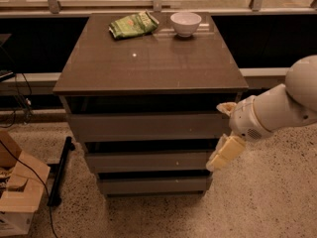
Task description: Open middle drawer
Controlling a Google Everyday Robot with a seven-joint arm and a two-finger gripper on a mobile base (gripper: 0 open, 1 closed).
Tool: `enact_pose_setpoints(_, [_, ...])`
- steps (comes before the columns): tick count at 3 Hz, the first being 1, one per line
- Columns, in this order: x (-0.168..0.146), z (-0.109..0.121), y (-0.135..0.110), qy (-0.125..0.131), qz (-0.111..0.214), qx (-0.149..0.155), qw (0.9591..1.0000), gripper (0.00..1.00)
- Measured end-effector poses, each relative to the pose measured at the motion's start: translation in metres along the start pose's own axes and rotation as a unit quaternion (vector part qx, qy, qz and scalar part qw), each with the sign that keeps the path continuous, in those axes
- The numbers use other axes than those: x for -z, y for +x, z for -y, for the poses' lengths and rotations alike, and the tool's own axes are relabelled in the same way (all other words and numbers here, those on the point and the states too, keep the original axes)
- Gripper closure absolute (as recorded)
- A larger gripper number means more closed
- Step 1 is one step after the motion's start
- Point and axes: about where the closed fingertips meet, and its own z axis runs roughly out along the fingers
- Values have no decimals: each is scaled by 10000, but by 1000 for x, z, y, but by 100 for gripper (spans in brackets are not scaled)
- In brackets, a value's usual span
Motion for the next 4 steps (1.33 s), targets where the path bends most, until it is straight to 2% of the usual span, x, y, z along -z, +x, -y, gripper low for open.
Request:
enact_pose_setpoints(1, [-52, -3, 37, -141, 358, -367, 9986, 0])
enact_pose_setpoints(2, [-100, 0, 63, -262, 704, -675, 9949, 0])
enact_pose_setpoints(3, [-147, 8, 79, -382, 986, -993, 9894, 0])
enact_pose_setpoints(4, [-188, 15, 89, -530, 1100, -1233, 9848, 0])
